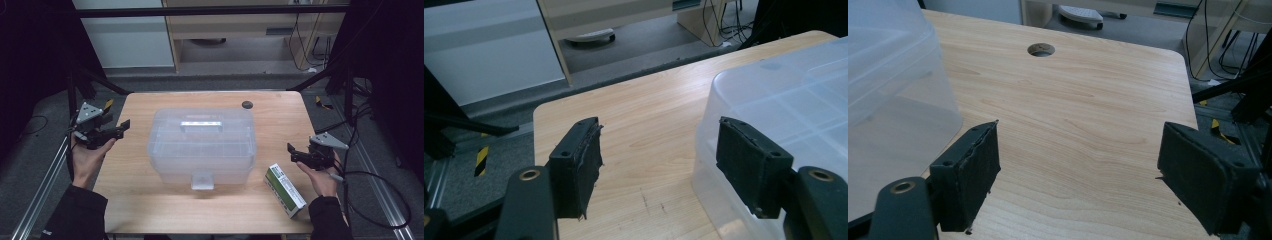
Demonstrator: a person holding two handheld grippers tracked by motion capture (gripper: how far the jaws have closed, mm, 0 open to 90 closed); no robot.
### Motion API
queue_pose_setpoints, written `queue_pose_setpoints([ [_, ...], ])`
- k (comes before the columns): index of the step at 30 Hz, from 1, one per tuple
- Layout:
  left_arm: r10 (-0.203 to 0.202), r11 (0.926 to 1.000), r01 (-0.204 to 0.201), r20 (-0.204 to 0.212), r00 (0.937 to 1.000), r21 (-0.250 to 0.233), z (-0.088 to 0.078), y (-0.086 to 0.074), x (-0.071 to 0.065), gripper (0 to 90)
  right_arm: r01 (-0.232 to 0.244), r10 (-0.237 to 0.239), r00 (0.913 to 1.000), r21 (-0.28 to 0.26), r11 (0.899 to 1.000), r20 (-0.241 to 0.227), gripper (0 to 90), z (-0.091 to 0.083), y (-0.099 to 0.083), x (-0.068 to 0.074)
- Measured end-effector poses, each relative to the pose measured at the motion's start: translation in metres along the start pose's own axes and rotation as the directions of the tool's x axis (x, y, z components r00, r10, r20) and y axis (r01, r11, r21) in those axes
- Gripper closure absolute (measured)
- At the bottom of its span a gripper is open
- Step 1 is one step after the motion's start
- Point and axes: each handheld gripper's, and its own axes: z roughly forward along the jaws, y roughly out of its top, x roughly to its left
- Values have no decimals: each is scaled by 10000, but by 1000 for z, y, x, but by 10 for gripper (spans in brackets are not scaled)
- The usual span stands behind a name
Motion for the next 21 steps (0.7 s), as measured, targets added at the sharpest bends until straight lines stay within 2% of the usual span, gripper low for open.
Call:
queue_pose_setpoints([
  [7, 539, 9985, -539, 220, 9983, -15, -2, 13, -9, 337, 45, -44, 10000, 50, 10000, -83, 173, 0, 0, 0],
  [16, 970, 9953, -967, 470, 9942, -75, -5, 24, -15, 345, 103, -101, 9999, 161, 9998, -122, 171, 2, -1, 0],
  [20, 1222, 9925, -1224, 673, 9902, -25, -6, 31, -19, 349, 54, -51, 9999, 187, 9998, -137, 169, 1, 0, 0],
  [21, 1462, 9892, -1469, 762, 9863, 28, -6, 35, -22, 349, 74, -71, 9999, 206, 9998, -119, 169, 1, 0, 0],
])
